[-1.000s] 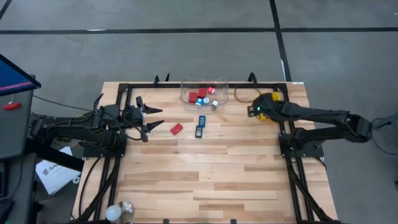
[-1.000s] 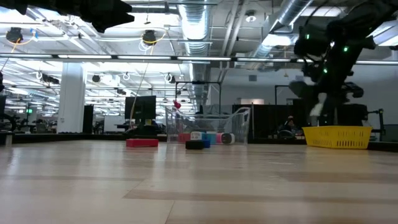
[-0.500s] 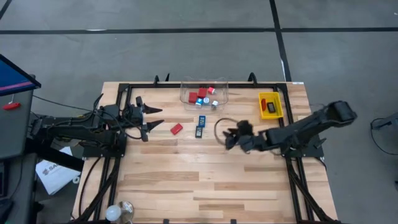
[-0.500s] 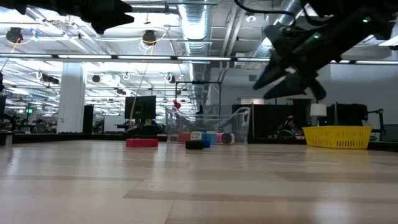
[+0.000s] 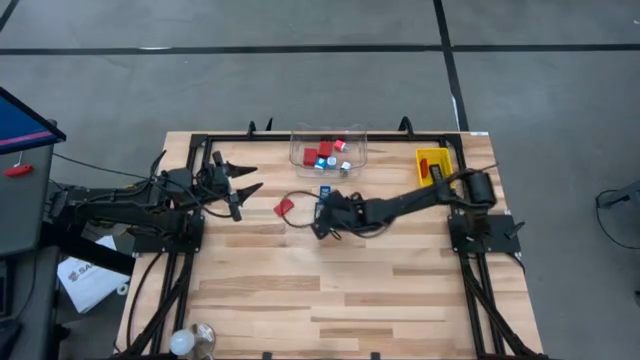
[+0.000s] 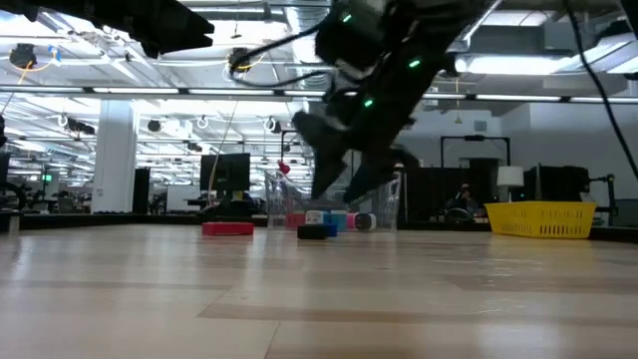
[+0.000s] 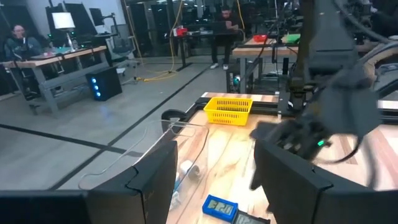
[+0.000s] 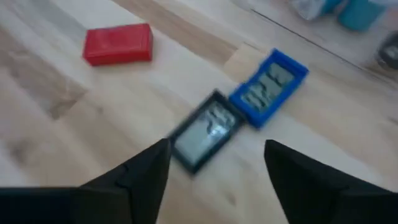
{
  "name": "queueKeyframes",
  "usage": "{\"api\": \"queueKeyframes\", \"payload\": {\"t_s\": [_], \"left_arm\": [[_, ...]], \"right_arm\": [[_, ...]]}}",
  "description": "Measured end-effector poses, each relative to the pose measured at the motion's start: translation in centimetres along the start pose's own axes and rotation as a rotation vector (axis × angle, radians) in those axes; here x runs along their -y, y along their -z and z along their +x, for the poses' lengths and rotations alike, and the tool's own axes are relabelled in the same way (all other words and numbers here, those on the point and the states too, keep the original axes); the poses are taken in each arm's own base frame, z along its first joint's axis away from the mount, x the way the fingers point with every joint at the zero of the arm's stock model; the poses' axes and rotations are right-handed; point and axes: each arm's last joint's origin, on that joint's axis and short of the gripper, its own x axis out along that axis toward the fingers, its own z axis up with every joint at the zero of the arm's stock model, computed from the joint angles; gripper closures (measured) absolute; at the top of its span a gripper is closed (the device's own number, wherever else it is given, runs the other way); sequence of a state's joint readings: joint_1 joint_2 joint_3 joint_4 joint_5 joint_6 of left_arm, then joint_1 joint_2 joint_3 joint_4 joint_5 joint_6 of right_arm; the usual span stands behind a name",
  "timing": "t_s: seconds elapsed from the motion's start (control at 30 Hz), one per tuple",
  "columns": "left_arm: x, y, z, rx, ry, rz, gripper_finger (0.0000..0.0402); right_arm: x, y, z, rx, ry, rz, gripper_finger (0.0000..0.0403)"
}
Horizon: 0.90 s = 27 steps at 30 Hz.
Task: Pick & Place Office items
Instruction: Put the red digital clock into the yellow bin
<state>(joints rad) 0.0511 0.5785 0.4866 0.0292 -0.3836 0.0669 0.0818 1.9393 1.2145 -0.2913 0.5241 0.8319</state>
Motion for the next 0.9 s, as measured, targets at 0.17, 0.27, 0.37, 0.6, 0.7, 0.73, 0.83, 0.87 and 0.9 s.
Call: {"api": "queueKeyframes", "payload": {"t_s": [0.17, 0.27, 0.37, 0.6, 0.7, 0.73, 0.83, 0.87, 0.9], "left_arm": [[0.0, 0.0, 0.0, 0.000, 0.000, 0.004, 0.0192], [0.0, 0.0, 0.0, 0.000, 0.001, 0.005, 0.0192], [0.0, 0.0, 0.0, 0.001, 0.001, 0.006, 0.0192], [0.0, 0.0, 0.0, 0.000, 0.002, 0.003, 0.0192], [0.0, 0.0, 0.0, 0.000, 0.002, 0.005, 0.0192], [0.0, 0.0, 0.0, 0.000, 0.001, 0.005, 0.0192], [0.0, 0.0, 0.0, 0.000, 0.002, 0.008, 0.0192], [0.0, 0.0, 0.0, -0.001, 0.002, 0.010, 0.0192], [0.0, 0.0, 0.0, -0.001, 0.002, 0.012, 0.0192]], "right_arm": [[-1.6, -2.0, 1.9, 0.009, -0.062, -0.051, 0.0122], [-2.5, -2.7, 3.0, -0.001, -0.095, -0.082, 0.0120], [-3.5, -3.3, 3.9, -0.009, -0.126, -0.125, 0.0120], [-5.6, -5.1, 5.5, 0.032, -0.145, -0.190, 0.0124], [-5.4, -6.1, 6.7, 0.040, -0.134, -0.172, 0.0134], [-5.3, -6.4, 7.2, 0.045, -0.132, -0.163, 0.0140], [-4.9, -6.9, 8.4, 0.028, -0.138, -0.153, 0.0167], [-4.9, -7.0, 8.8, 0.025, -0.145, -0.150, 0.0180], [-4.8, -7.3, 8.8, 0.024, -0.153, -0.146, 0.0193]]}}
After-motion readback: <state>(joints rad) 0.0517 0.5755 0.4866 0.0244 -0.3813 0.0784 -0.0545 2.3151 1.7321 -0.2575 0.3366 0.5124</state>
